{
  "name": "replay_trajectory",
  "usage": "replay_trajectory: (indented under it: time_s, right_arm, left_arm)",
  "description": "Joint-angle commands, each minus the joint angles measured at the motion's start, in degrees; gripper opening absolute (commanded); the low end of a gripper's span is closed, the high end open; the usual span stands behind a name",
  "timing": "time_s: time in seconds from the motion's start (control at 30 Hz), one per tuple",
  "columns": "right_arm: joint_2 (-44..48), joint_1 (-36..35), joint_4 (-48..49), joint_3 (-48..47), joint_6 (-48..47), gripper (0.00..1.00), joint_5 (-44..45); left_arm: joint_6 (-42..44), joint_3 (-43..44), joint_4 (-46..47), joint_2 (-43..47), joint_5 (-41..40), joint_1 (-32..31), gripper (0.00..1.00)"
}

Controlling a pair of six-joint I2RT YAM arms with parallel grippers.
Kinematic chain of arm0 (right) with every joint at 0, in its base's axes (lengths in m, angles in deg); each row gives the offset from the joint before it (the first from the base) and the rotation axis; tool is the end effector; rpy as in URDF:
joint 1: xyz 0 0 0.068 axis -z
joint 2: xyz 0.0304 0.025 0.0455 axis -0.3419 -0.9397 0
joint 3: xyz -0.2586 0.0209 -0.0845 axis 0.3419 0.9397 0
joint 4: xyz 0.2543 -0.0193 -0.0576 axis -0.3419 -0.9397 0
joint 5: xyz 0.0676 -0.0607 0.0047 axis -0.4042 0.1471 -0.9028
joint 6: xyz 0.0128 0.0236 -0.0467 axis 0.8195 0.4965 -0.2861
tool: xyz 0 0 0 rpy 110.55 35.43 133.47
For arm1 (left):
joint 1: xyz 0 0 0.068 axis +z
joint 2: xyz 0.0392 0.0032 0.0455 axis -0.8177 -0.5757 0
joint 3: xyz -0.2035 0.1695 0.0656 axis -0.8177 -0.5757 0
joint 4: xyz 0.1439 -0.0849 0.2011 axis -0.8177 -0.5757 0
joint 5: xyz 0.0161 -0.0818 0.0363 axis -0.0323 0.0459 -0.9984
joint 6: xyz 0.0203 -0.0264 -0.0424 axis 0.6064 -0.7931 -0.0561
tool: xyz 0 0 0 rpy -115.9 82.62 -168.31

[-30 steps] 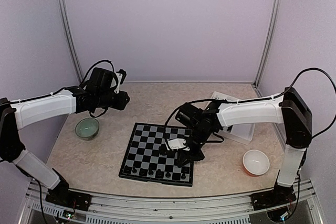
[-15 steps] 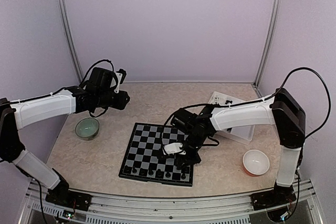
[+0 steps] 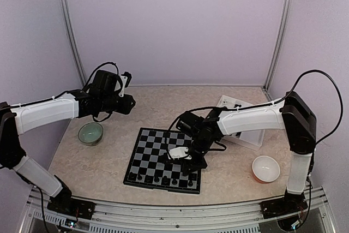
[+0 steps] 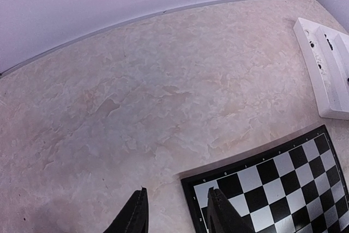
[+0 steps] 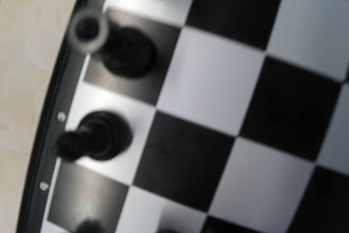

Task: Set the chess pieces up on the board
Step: Place the pawn at b7.

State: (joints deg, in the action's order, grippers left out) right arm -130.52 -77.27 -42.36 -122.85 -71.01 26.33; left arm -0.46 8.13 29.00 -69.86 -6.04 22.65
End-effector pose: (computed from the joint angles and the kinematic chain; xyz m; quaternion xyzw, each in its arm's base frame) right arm 0.1947 0.3276 0.1651 -0.7348 0.6395 0.2074 0.0901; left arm 0.2829 -0.1722 0.2732 0.1600 0.8746 -0.0923 0.4484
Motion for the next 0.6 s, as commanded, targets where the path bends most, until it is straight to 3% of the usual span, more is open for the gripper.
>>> replay_trajectory:
  time_s: [0.0, 0.37, 0.47, 0.57]
  right_arm:
    - [-0.6, -0.6, -1.2, -2.6, 0.6, 0.24, -1.6]
    - [1.6, -0.2, -4.0, -3.4, -0.9, 0.28, -4.4]
    - [2.1, 1.4, -3.3, -3.3, -0.2, 0.26, -3.8]
    - [1.7, 3.0, -1.7, -3.8, 1.5, 0.18, -2.4]
  left_arm:
    - [-0.2, -0.5, 1.2, 1.5, 0.8, 0.1, 0.38]
    - [-0.1, -0.6, 1.2, 1.6, 1.3, -0.2, 0.38]
    - [-0.1, -0.5, 1.2, 1.6, 1.5, -0.2, 0.38]
    - [-0.2, -0.5, 1.2, 1.6, 1.7, -0.2, 0.38]
